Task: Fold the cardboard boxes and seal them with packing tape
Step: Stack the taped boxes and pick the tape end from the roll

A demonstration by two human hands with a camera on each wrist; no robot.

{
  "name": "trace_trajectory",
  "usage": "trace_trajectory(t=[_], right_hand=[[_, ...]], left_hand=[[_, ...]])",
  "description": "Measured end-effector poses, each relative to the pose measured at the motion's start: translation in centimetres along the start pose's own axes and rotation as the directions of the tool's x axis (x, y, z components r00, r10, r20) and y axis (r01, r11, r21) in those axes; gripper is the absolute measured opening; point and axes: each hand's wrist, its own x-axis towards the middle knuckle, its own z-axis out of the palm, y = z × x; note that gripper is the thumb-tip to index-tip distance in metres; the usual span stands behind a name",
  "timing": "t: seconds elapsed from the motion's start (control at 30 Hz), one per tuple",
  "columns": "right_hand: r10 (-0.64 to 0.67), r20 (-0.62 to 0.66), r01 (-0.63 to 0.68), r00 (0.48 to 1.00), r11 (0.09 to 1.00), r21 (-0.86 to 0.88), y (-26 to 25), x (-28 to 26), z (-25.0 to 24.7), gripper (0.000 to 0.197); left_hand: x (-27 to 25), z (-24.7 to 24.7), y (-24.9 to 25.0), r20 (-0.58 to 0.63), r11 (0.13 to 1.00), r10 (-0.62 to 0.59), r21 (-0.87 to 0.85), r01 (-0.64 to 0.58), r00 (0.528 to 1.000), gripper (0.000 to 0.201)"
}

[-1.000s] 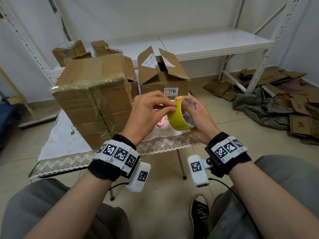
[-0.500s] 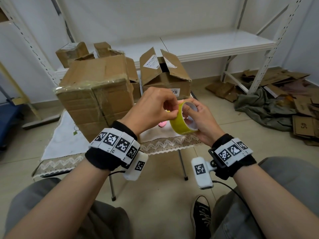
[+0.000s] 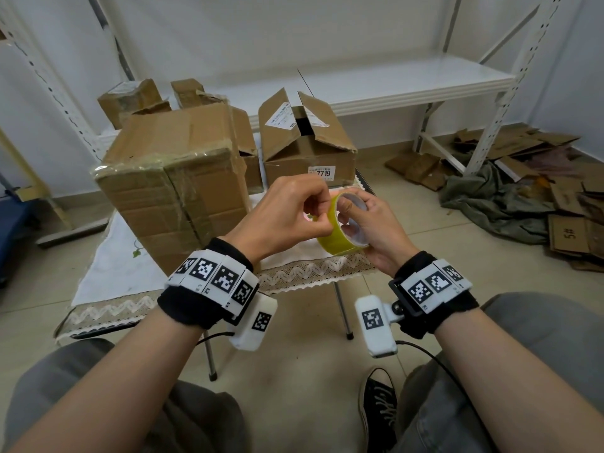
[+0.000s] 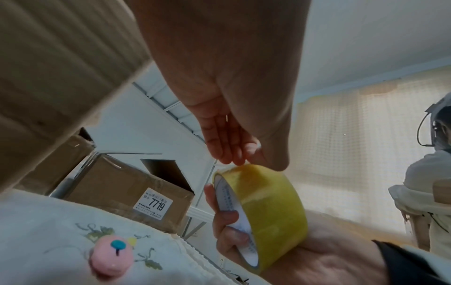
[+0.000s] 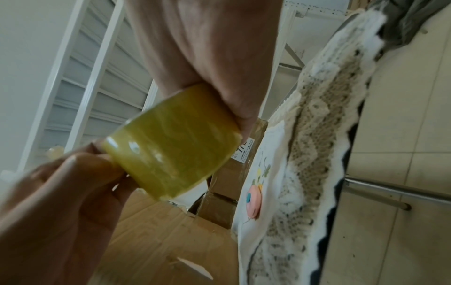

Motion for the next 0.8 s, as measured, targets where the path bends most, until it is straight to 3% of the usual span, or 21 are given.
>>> trace_trajectory(t=[0.17,0.23,0.33,0.5,0.73,0.8], right_hand=[[0.069,-0.019,-0.068,0.997,0.995,0.077,-0.1,0.0,-0.1,0.067],[0.076,-0.017,-0.074,0.997,0.994,0.077,-0.2,0.0,-0.2,0.073],[0.092,0.008,-0.092,0.996,0.993,0.070,-0.3,-0.1,-0.2,0.061],[0.105,0.001,-0.105,0.994,0.994,0.040,-0.6,-0.3,-0.2,0.049],[0.154,-0.103,-0.147,0.983,0.987,0.069,-0.9,0.5,-1.0,0.059],[0.186,-0.076,-0.185,0.980,0.982,0.023,-0.8,0.7,-1.1,0.046]], left_hand=[[-0.7,0.3,-0.1,-0.080,0.998,0.024,-0.050,-0.028,0.996,0.013],[-0.9,0.1,-0.2,-0.079,0.995,-0.004,-0.100,-0.004,0.997,0.016],[-0.9,-0.2,-0.2,-0.084,0.983,-0.071,-0.173,0.056,0.994,0.030],[-0.4,-0.1,0.0,-0.142,0.985,-0.068,-0.167,0.044,0.988,0.013],[-0.7,0.3,0.6,-0.084,0.992,-0.040,-0.126,0.029,0.996,0.007],[-0.6,0.5,0.7,-0.094,0.990,-0.077,-0.129,0.064,0.993,0.007]])
